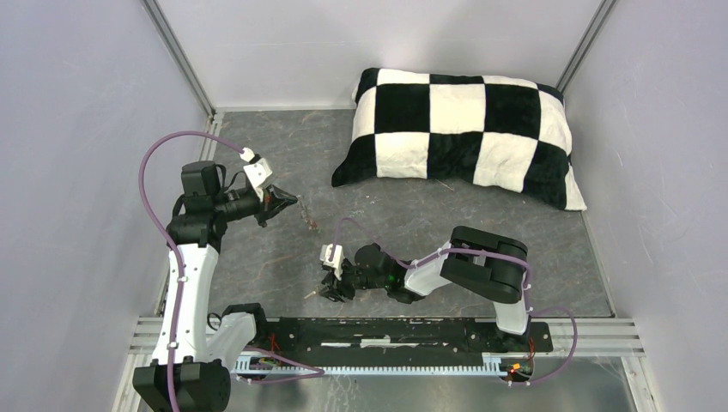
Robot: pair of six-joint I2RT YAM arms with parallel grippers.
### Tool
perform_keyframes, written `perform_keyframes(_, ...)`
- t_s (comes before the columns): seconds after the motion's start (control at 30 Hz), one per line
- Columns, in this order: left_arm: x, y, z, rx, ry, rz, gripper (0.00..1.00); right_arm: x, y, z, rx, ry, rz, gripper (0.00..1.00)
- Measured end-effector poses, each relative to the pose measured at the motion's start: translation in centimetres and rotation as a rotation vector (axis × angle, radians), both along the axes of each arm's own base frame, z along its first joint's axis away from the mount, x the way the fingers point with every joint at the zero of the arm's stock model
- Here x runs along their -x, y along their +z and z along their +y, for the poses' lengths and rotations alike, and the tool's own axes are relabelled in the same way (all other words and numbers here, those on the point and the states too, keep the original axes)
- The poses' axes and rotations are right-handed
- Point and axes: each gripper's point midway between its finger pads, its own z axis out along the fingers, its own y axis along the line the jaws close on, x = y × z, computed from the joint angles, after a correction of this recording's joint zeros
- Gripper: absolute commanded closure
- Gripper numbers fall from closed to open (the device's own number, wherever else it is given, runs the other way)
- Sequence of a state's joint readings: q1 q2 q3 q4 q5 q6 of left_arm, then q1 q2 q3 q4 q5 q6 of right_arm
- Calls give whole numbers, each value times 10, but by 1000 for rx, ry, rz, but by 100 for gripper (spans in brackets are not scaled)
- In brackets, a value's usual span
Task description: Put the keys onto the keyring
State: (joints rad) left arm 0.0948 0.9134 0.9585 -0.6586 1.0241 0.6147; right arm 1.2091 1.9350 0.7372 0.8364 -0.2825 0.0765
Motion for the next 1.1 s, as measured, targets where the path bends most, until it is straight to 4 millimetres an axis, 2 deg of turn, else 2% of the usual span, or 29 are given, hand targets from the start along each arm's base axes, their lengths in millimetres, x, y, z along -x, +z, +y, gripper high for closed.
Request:
perform_keyframes(0.13,0,0,0,0,0,2,98,-1,0,0,2,-4,-5,56)
perform_keyframes(0.37,2,-2,0,1,0,14,98,-3,-1,-1,4,-13,-8,70)
perform_keyframes(0.43,3,-3,0,2,0,19,98,-3,-1,-1,5,-15,-8,68)
perform_keyframes(0.57,3,-3,0,2,0,21,98,-3,-4,-2,11,-20,-7,56)
perform_keyframes(0.63,3,-3,0,2,0,22,98,-5,-5,-3,15,-27,-10,54)
perform_keyframes(0.87,5,-4,0,3,-1,32,98,-9,-8,-17,31,-51,-60,50)
perform_keyframes(1.1,6,-6,-1,4,-1,45,98,-7,7,-24,-5,26,-222,49)
